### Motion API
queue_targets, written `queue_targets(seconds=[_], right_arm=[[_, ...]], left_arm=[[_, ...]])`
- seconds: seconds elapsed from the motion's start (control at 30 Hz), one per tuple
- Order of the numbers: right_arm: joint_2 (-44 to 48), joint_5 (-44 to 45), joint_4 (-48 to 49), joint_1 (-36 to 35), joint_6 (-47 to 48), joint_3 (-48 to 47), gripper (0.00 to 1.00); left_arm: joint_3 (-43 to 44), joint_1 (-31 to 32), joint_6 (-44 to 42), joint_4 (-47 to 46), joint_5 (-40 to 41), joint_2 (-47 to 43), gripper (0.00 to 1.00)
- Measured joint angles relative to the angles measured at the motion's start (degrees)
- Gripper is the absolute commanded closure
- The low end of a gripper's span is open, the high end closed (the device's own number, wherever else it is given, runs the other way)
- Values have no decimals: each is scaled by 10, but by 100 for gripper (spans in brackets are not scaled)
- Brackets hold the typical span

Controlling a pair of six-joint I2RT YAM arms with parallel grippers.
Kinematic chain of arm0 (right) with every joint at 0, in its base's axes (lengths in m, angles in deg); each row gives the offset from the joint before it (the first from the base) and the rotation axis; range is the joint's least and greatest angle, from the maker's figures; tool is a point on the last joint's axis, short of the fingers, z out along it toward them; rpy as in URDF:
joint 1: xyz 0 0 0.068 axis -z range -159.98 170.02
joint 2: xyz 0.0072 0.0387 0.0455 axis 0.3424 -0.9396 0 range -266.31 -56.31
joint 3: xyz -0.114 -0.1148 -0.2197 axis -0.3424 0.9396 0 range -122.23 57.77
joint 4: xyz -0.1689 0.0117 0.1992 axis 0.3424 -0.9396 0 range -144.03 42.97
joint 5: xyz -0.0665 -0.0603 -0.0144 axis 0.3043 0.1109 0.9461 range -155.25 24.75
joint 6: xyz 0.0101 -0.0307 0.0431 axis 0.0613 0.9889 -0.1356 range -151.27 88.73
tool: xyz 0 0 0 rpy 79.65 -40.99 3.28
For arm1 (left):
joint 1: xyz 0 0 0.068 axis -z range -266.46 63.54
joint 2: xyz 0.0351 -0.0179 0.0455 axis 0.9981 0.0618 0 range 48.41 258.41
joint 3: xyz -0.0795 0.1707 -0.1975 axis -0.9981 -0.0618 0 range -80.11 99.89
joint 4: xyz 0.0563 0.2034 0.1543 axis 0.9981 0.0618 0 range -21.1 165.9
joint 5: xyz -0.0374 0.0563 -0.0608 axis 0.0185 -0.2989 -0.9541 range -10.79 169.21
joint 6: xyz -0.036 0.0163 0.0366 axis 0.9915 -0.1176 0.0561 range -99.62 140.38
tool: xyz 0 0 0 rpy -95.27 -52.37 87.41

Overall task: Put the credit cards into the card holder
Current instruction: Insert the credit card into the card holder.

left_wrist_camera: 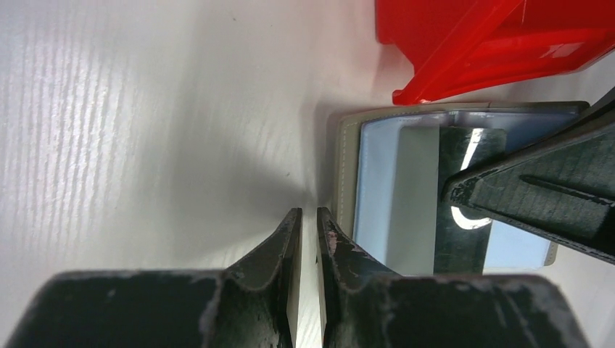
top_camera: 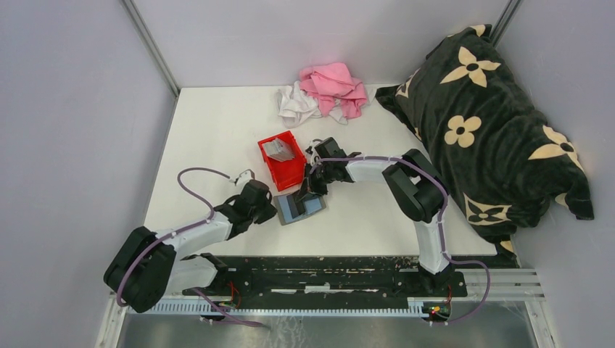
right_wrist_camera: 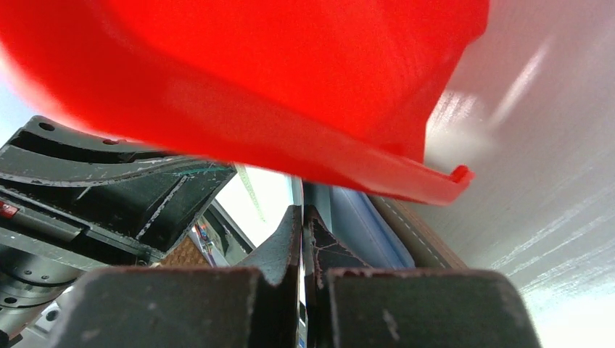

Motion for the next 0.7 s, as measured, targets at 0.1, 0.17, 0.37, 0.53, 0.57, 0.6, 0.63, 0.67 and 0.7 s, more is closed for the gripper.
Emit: queue_targets(seconds=[0.1,0.17,0.37,0.53,0.57,0.6,0.63,0.67,0.7], right_arm=[[-5,0,-10,-3,6,-8,99],[-7,1,-17,-5,11,-13,98],[-11,21,-61,-14,36,-40,69],[-13,52,-117,-27,70,-71,53],[-13,57,-127,-29,77,-78,51],[-13,63,-136,-31,82,-84,49],[-13,68,-144,-33,87,-89,46],[-13,71,-151,-34,91,-93,36],[-13,75,-159,-36,94,-98,33]], left_arm=[[5,0,0,-10,-4,13,81],[13,0,0,-14,-9,26,81],[33,0,0,-19,-14,56,82],[33,0,-1,-21,-14,57,84],[33,0,-1,-21,-14,57,84],[33,0,-1,-21,-15,57,84],[33,0,-1,-21,-15,57,85],[33,0,-1,-21,-14,56,85],[32,0,-1,-21,-15,55,85]])
